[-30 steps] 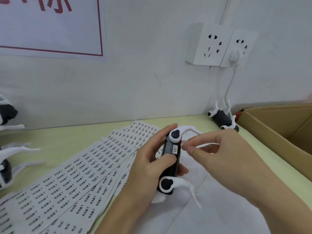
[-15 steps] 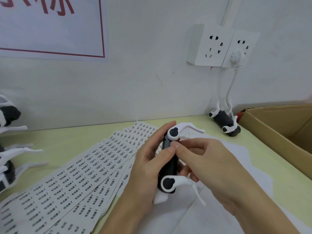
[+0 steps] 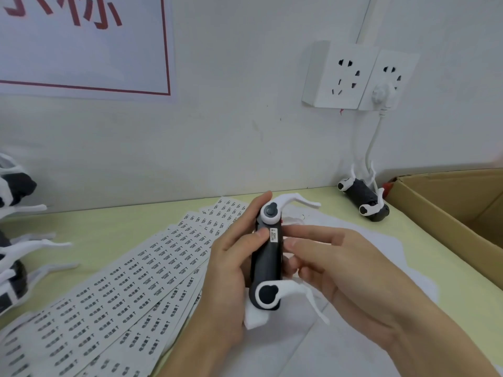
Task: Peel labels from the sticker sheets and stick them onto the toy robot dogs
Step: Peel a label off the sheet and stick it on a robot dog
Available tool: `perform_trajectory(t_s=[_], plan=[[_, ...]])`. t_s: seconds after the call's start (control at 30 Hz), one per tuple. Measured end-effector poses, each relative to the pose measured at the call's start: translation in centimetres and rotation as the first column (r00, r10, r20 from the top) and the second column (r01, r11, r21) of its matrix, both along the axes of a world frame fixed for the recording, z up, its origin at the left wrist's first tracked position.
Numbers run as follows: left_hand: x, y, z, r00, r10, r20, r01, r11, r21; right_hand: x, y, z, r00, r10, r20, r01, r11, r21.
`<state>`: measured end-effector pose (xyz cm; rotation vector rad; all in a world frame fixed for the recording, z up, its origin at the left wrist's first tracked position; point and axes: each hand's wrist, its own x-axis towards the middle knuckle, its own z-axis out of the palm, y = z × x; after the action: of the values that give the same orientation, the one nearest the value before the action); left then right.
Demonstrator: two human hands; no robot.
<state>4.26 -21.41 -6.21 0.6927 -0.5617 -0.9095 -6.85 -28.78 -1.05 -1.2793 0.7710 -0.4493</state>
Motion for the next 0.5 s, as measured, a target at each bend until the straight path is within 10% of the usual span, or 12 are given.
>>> perform_trajectory(t_s=[0.5], plan=[[-0.3,0.0,0.3,0.995,0.065,0.071,-0.068,0.997,0.036,0.8,1.2,-0.2,1.000,0.003,-0.029,-0.005,0.998,-0.070]])
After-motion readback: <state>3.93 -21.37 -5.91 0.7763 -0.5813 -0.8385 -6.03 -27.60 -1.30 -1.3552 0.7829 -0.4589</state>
